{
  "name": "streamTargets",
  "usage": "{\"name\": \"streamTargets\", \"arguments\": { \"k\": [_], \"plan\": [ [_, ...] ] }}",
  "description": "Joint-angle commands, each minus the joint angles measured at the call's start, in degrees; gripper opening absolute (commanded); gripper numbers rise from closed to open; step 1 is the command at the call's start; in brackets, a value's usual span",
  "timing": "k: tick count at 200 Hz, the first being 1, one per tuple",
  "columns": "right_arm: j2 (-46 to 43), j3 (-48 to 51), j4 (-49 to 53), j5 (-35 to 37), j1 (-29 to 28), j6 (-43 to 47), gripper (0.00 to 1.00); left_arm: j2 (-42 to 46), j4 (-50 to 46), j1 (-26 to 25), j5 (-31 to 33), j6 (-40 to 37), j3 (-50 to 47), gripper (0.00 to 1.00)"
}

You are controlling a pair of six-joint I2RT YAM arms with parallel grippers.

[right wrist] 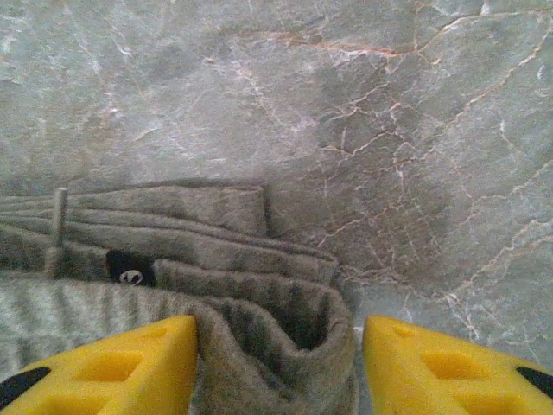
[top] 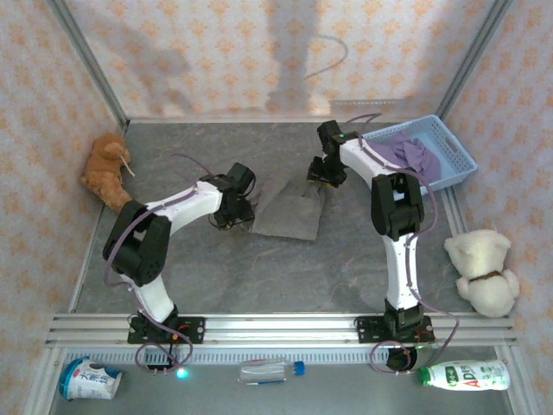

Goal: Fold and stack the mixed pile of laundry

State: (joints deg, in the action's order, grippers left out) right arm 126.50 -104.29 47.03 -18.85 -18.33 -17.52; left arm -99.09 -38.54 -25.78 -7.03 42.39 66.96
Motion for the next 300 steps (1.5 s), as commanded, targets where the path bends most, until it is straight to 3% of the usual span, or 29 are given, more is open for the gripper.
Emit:
{"name": "streamTargets", "arguments": {
  "k": [1,50,86,122,137,150,183,201,231,255,258,268,277,300],
  "plan": [
    [-7.38,-1.21,2.23,1.23,-0.12,1.49,0.56,5.38,-2.44,0.03,1.41,-0.09,1.98,0.6],
    [-16.73,10.77,0.74,-1.38,-0.17,-0.4,0.55,6.96,6.71,-0.04,-3.02,-4.64,2.15,0.65],
    [-17.89,16.18,-1.98,-5.49,-0.2,-1.17,0.54,-3.39,11.0,0.02,-3.87,-7.49,10.22,0.64],
    [-16.86,18.2,-5.5,-9.2,-0.3,-2.95,0.51,-16.28,8.89,0.01,-4.7,-10.06,22.54,0.62],
    [-17.18,18.89,-6.22,-9.02,-0.38,-3.15,0.51,-18.75,8.05,-0.05,-5.92,-10.56,25.73,0.56],
    [-17.58,19.21,-6.13,-8.19,-0.38,-2.92,0.51,-19.26,8.49,-0.11,-7.23,-10.66,26.44,0.43],
    [-17.48,18.91,-5.24,-6.76,-0.27,-1.89,0.5,-16.06,8.85,-0.12,-8.5,-10.62,25.06,0.0],
    [-16.65,17.95,-4.81,-6.62,-0.25,-1.77,0.49,-11.34,7.65,-0.15,-5.88,-10.21,23.56,0.0],
    [-14.89,16.06,-4.49,-7.15,-0.23,-1.81,0.48,-2.49,5.84,0.95,4.39,-8.14,16.62,0.0],
    [-13.61,14.5,-4.4,-8.22,-0.38,-1.8,0.47,-3.82,5.85,3.03,2.79,-6.1,13.11,0.0],
    [-13.48,14.35,-4.42,-8.32,-0.35,-1.81,0.47,-4.59,5.4,3.16,2.41,-6.09,13.47,0.03],
    [-13.23,13.72,-4.4,-8.57,-0.41,-1.91,0.47,-7.58,2.86,3.11,1.96,-6.47,15.86,0.34],
    [-13.12,13.05,-4.12,-8.66,-0.61,-1.77,0.47,-9.87,0.31,3.07,2.19,-6.83,19.01,0.55],
    [-13.25,11.45,-3.36,-8.47,-1.05,-1.52,0.47,-12.93,-5.89,3.02,6.42,-7.24,24.96,0.69]
  ]
}}
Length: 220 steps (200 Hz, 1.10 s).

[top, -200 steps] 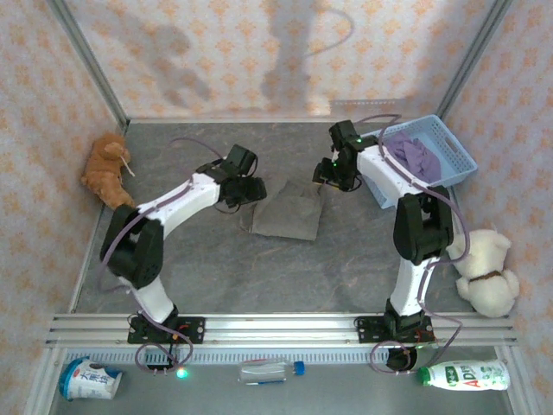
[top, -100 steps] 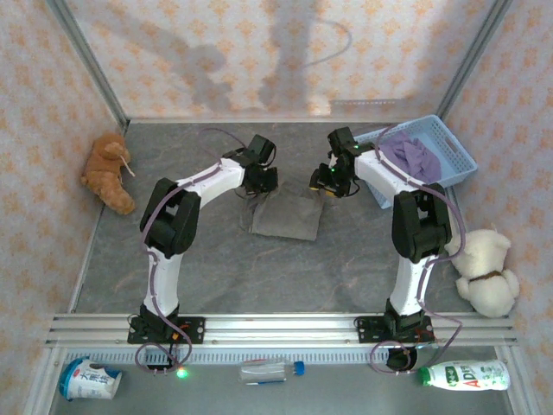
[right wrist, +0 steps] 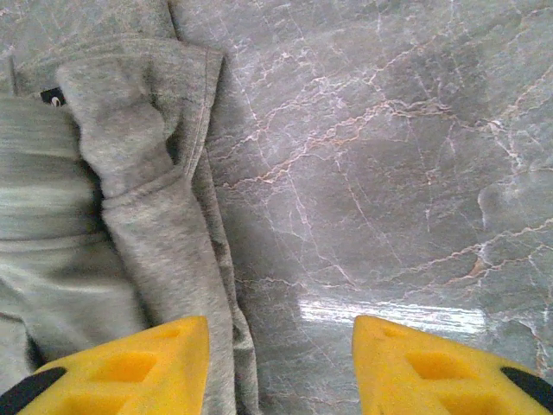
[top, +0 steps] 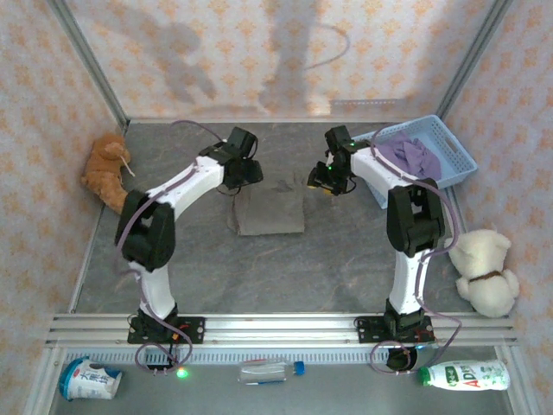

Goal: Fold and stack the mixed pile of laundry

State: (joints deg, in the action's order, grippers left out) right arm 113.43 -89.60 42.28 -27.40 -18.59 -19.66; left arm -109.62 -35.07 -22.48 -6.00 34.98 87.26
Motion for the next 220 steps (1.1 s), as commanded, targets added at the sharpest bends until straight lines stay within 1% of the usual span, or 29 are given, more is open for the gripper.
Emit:
{"name": "streamTargets", "arguments": {
  "k": [1,13,24,30,35,46,57,67,73,96,109,123,139,152,157,171,184,195,202,209,214,218,220],
  "plan": [
    [-0.2,-3.31,1.44,0.12,-0.81,0.6,0.47,-2.29,-9.6,-0.28,5.52,0.17,4.84,0.69],
    [-0.53,-3.77,1.66,0.1,-0.94,0.6,0.47,-1.62,-12.43,-0.15,8.35,-0.03,7.13,0.7],
    [-0.83,-4.07,1.5,-0.17,-1.11,0.52,0.46,-0.56,-13.91,-0.23,8.96,-0.42,8.49,0.69],
    [-0.89,-4.37,1.43,-0.54,-1.24,0.38,0.44,-0.17,-13.63,-0.41,8.19,-0.44,8.37,0.68],
    [-0.92,-4.71,1.4,-1.06,-1.31,0.2,0.42,2.16,-12.71,-0.6,7.11,-0.36,7.82,0.66],
    [-0.65,-5.53,1.08,-2.66,-1.7,-0.31,0.35,4.48,-9.86,-1.23,4.2,0.48,5.84,0.63],
    [-0.33,-6.3,0.34,-4.59,-2.58,-0.89,0.28,6.37,-6.34,-1.94,1.3,2.11,2.92,0.55],
    [0.04,-7.05,-0.43,-6.07,-3.68,-1.27,0.25,7.37,-3.05,-2.58,-1.16,3.99,-0.06,0.48],
    [0.46,-7.37,-0.89,-6.93,-4.43,-1.56,0.23,7.89,-0.96,-3.02,-2.47,4.94,-2.0,0.46],
    [3.07,-7.06,-4.07,-9.93,-6.2,-4.87,0.2,6.22,2.22,-3.99,-5.41,7.92,-7.0,0.44],
    [4.54,-5.58,-7.15,-10.65,-6.5,-7.39,0.2,5.15,3.12,-4.37,-5.25,8.54,-9.23,0.46],
    [5.93,-3.98,-9.27,-8.11,-6.51,-9.59,0.22,3.98,3.0,-4.39,-2.74,9.15,-11.01,0.52],
    [7.81,-3.0,-10.01,-3.79,-6.32,-10.99,0.23,1.99,0.75,-4.13,1.09,9.39,-11.29,0.53],
    [9.5,-3.18,-10.11,-2.97,-6.13,-12.04,0.24,0.57,-2.31,-3.87,3.84,9.68,-9.83,0.54],
    [9.94,-3.39,-9.97,-2.93,-6.16,-12.28,0.25,-1.52,-3.62,-3.97,4.77,9.45,-8.83,0.54],
    [10.08,-4.31,-9.25,-2.62,-6.15,-12.21,0.29,-3.26,-6.55,-4.03,5.77,8.48,-5.54,0.56],
    [8.71,-5.31,-7.72,-1.72,-6.12,-11.29,0.35,-3.59,-8.46,-4.33,7.06,7.75,-2.73,0.6],
    [7.07,-6.85,-5.3,-0.43,-6.12,-9.67,0.42,-3.54,-10.26,-4.71,8.77,7.4,-0.46,0.66],
    [5.96,-8.13,-3.07,0.93,-6.13,-8.58,0.47,-3.58,-11.81,-4.96,10.17,7.46,1.04,0.7],
    [5.02,-9.61,-0.25,2.74,-6.11,-7.42,0.54,-3.7,-13.73,-5.36,11.76,7.76,2.95,0.74],
    [4.19,-10.55,1.38,3.69,-6.1,-6.34,0.59,-3.82,-15.03,-5.75,12.9,8.0,4.14,0.8],
    [3.46,-11.11,2.53,4.47,-6.07,-5.48,0.62,-3.83,-15.84,-6.07,13.62,8.2,5.0,0.82],
    [3.09,-11.36,3.15,4.92,-6.03,-5.1,0.64,-3.84,-16.28,-6.32,13.95,8.29,5.43,0.9]
  ]
}}
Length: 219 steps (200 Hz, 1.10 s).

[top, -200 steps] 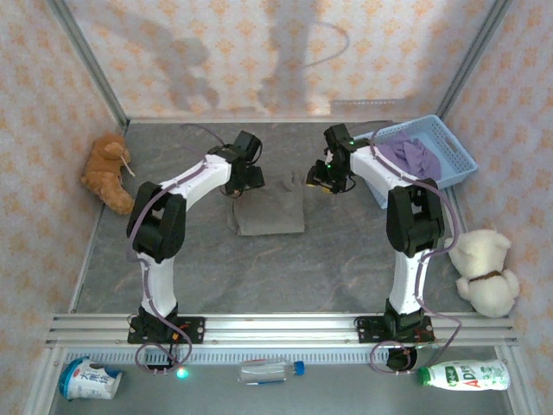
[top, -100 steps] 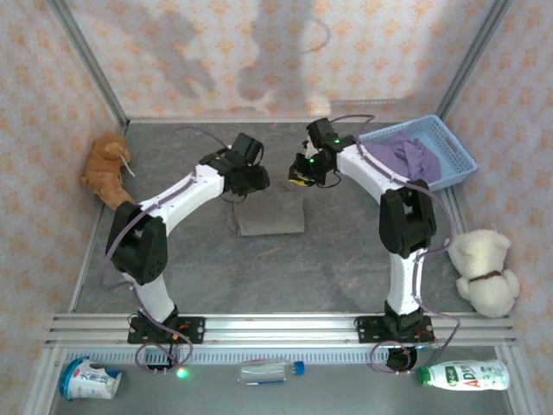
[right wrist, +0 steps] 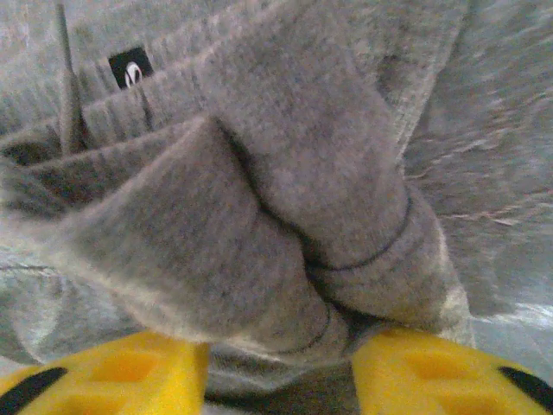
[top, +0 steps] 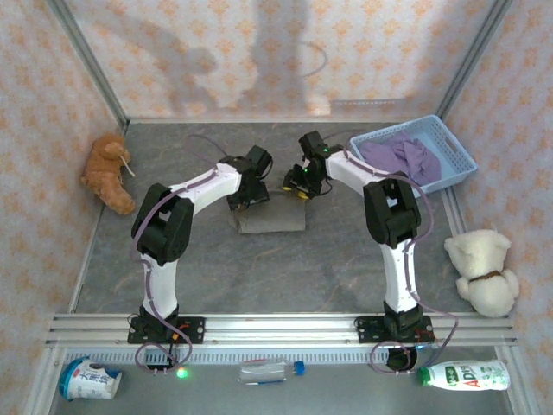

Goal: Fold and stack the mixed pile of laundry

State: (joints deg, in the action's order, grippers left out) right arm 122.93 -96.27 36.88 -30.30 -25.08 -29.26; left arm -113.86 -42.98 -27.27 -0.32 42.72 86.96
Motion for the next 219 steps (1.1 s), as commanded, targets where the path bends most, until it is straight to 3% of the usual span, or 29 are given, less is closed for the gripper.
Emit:
{"name": "streamTargets", "arguments": {
  "k": [1,10,36,83,119,159,219],
  "plan": [
    [-6.54,-4.79,8.77,8.08,0.42,4.61,0.64,0.35,-8.58,-1.68,8.38,0.63,5.93,0.94],
    [-8.26,-5.57,11.04,10.47,0.48,5.91,0.73,0.52,-9.91,-2.84,9.15,1.18,7.4,1.0],
    [-12.86,-4.8,15.15,14.74,2.09,7.47,1.0,0.5,-12.22,-7.2,9.32,5.29,9.86,1.0],
    [-20.08,2.04,15.89,16.04,8.01,10.13,0.99,-2.77,-10.69,-15.24,10.23,19.65,9.67,1.0],
    [-21.94,4.65,15.82,15.45,9.83,11.81,0.99,-9.35,-11.82,-16.79,11.98,24.18,12.7,1.0],
    [-20.56,3.56,15.56,17.07,9.83,10.64,0.99,-14.55,-15.59,-12.57,12.79,15.19,14.31,1.0],
    [-16.3,-0.37,17.59,23.42,9.92,7.51,0.99,-13.37,-15.61,2.79,12.41,-6.96,14.39,0.98]
  ]
}}
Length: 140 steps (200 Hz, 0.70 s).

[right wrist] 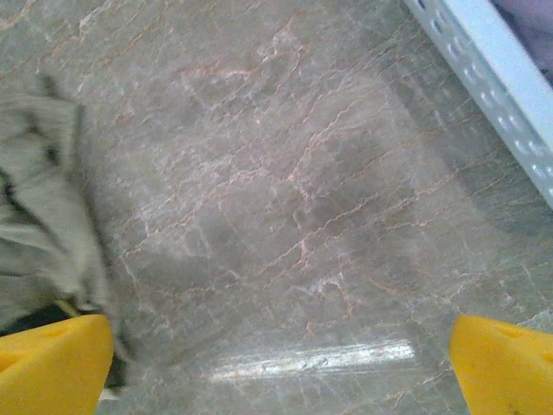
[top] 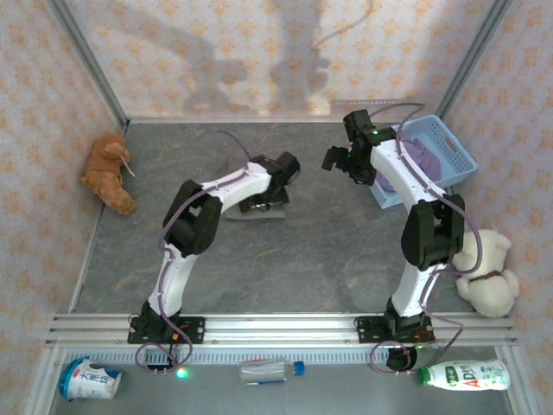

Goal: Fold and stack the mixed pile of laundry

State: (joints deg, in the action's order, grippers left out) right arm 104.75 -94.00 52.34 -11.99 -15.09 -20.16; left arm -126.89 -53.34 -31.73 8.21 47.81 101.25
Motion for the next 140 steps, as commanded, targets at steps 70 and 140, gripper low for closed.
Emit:
{"name": "streamTargets", "arguments": {
  "k": [70,140],
  "plan": [
    [8.45,-12.11,6.38,11.61,1.4,-1.9,0.99,-6.19,-9.56,25.51,3.71,-29.35,13.1,0.97],
    [16.18,-26.7,10.5,14.39,10.94,-1.3,1.0,-17.3,-12.73,31.38,-2.96,-24.75,27.34,0.97]
  ]
}}
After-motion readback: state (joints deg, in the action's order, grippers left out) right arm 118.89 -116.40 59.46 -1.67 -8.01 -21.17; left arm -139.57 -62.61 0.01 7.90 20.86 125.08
